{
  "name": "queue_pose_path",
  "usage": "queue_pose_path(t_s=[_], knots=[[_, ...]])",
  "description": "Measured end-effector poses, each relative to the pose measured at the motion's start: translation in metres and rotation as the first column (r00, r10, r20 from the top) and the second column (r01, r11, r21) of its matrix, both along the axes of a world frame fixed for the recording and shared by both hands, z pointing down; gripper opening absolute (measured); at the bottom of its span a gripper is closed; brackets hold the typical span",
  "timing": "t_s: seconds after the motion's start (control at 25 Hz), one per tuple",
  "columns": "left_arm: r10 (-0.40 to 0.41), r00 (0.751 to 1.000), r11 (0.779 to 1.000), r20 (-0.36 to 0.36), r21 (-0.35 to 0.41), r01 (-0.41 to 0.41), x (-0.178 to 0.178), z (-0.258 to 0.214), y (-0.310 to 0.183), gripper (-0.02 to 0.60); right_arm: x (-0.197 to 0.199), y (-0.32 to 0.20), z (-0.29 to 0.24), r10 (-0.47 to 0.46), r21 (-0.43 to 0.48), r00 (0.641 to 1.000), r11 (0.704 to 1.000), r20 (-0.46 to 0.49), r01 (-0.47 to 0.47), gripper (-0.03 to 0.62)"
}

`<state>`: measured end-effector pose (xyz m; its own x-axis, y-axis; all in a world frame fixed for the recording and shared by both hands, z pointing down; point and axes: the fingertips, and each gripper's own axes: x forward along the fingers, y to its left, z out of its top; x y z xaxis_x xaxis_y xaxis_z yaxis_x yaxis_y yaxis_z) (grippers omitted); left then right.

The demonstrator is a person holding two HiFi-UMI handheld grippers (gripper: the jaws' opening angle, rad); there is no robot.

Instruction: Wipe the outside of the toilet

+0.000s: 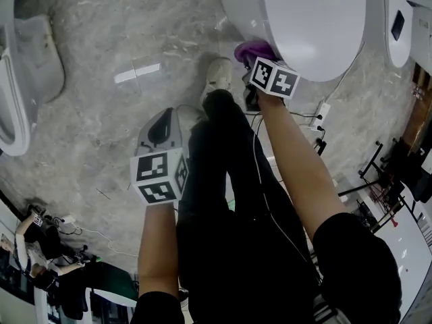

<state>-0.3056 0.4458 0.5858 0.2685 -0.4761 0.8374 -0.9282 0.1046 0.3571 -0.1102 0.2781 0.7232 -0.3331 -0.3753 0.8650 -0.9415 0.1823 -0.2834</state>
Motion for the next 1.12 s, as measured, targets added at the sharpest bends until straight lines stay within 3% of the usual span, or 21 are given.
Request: queue_pose_path(t_s=[0.24,0.48,0.84,1.12], knots=[[0.040,0.999,0.999,-0.011,-0.009,-0.040,0.010,-0.001,-0.033,0.009,-0.013,-0.018,-0.002,0.139,-0.001,0.990,0.990,0.028,-0.139,0.103],[0.067,0.998,0.998,0.000,-0.014,-0.067,0.002,-0.002,-0.090,0.009,-0.030,-0.045,-0.006,0.270,0.001,0.960,0.963,0.068,-0.271,0.103],[0.099,0.995,0.995,0.020,-0.020,-0.099,-0.015,-0.009,-0.180,0.009,-0.058,-0.099,-0.018,0.388,-0.026,0.914,0.921,0.121,-0.388,0.103],[0.105,0.994,0.994,0.041,-0.037,-0.104,-0.035,-0.011,-0.222,0.009,-0.078,-0.143,-0.021,0.471,-0.014,0.870,0.880,0.145,-0.475,0.103]])
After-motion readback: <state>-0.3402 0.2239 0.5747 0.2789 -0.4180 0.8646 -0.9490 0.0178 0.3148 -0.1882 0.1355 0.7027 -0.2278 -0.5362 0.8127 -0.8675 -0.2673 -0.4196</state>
